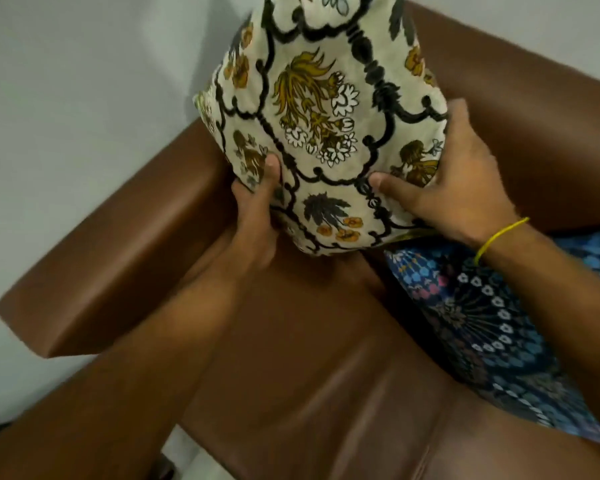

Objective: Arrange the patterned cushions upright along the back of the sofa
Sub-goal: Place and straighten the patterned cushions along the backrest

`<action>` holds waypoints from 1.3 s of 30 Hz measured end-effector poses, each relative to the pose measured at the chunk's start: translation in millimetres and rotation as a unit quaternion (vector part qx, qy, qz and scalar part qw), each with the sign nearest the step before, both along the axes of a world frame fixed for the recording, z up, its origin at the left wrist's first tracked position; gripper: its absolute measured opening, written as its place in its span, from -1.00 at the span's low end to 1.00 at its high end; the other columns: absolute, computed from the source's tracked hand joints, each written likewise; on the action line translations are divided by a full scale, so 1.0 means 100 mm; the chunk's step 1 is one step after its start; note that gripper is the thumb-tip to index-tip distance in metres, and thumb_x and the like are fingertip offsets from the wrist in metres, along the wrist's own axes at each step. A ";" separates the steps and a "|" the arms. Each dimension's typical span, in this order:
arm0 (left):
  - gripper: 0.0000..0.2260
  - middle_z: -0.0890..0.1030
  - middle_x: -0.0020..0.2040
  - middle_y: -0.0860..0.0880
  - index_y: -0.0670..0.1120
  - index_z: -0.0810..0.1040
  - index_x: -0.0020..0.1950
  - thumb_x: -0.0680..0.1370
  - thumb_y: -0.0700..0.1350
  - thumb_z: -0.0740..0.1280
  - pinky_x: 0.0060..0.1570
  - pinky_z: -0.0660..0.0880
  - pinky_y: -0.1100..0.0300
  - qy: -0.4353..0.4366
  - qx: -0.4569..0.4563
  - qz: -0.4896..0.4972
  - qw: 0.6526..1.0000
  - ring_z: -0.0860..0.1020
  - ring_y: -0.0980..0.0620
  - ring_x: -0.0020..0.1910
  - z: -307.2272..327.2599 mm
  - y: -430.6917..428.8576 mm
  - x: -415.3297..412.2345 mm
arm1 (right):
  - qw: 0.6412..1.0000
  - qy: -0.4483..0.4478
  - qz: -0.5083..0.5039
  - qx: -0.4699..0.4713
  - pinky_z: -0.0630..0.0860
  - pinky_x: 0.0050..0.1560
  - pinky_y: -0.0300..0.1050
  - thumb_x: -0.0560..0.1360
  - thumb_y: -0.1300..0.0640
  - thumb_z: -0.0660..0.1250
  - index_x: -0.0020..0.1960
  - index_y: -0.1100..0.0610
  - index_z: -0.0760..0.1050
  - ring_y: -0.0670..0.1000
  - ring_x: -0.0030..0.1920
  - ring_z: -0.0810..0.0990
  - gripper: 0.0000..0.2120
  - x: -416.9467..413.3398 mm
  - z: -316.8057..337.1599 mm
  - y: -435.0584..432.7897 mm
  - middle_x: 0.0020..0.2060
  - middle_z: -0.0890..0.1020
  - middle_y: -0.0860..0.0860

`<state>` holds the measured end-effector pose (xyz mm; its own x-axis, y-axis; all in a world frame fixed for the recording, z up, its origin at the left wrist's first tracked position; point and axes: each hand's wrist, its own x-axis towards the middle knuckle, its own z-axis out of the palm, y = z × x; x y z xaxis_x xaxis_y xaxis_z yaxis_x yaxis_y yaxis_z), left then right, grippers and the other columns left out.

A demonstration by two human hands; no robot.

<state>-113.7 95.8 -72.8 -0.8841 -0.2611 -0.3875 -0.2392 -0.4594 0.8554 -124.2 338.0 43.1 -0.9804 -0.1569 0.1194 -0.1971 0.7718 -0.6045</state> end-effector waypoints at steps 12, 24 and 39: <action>-0.18 0.38 0.69 0.07 0.24 0.30 0.67 0.47 0.57 0.27 0.43 0.45 -0.40 -0.104 -0.015 -0.046 0.993 0.39 -0.08 0.62 -0.54 -0.27 0.08 | 0.996 -0.035 0.067 0.055 0.56 0.43 0.27 0.36 -0.49 0.50 0.67 0.16 0.22 0.28 0.47 0.55 0.14 -0.26 -0.65 -0.22 0.49 0.44 0.14; -0.02 -0.14 0.75 -0.39 -0.22 -0.01 0.75 0.59 0.07 0.55 0.70 0.20 -0.25 0.182 -0.537 -0.036 0.823 -0.07 -0.32 0.78 -0.33 0.23 0.56 | 0.990 0.122 0.015 0.072 0.56 0.32 0.50 0.39 -0.44 0.52 0.82 -0.02 0.08 0.31 0.76 0.24 0.19 0.09 -0.56 -0.64 0.82 0.09 0.15; 0.09 -0.22 0.76 -0.36 -0.05 -0.06 0.79 0.51 0.28 0.52 0.65 0.06 -0.03 0.131 -0.645 -0.126 0.743 -0.17 -0.07 0.73 -0.06 -0.13 0.40 | 0.995 0.055 0.026 0.082 0.44 0.41 0.69 0.43 -0.39 0.54 0.83 -0.17 -0.02 0.33 0.70 0.31 0.17 -0.20 -0.50 -0.61 0.82 0.06 0.08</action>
<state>-74.0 82.9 -78.8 -0.9687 -0.0802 0.2350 0.0729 0.8127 0.5781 -144.4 276.7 -7.0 -0.9531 -0.2324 0.1941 -0.2966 0.8457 -0.4437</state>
